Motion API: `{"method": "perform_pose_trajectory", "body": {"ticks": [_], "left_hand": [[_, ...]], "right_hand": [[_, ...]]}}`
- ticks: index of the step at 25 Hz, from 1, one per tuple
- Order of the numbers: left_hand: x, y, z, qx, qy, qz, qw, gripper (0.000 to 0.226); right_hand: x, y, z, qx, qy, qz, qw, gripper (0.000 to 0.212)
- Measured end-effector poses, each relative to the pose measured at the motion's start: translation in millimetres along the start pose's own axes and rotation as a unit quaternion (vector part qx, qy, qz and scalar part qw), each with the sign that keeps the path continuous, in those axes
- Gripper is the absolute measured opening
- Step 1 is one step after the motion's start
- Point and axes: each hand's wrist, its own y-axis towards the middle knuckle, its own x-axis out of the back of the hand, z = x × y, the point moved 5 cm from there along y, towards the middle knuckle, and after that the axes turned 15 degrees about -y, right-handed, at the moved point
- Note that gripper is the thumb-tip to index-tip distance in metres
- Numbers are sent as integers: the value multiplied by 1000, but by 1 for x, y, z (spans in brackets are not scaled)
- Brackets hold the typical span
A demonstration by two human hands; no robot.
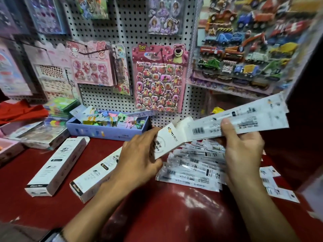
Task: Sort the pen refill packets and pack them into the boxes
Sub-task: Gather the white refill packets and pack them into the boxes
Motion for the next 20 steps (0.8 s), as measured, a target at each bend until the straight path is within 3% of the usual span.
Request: {"method": "perform_pose_trajectory", "body": {"ticks": [3,5,7,9,11,13,16,18,20], "left_hand": [[-8,0,-2,-20,22,15,999,76],[-11,-2,-3,-33,31,20,999,75],[-10,-2,-2,-37,26,14,999,76],[-6,-2,-2,-32,3,4,999,75],[-4,-3,-3,-33,-8,-2,999,74],[-4,-5,-3,-35,-1,7,999,74],[-3,-7,-2,-26,-1,14,1000,75],[-3,-7,-3,-24,20,18,999,74],[-2,-7,3,24,55,36,998,63]], "right_hand": [[-10,0,-4,9,20,77,997,19],[-16,-6,-1,45,-36,148,987,7],[-22,-11,0,56,-78,203,974,14],[-19,-9,-4,38,-61,177,982,23],[-20,-6,-7,35,-46,173,983,11],[-30,-12,-10,74,-115,226,964,13],[-32,-15,-14,87,-128,194,969,16],[-37,-19,-13,131,-184,227,947,15],[-36,-17,-19,118,-205,238,942,18]]}}
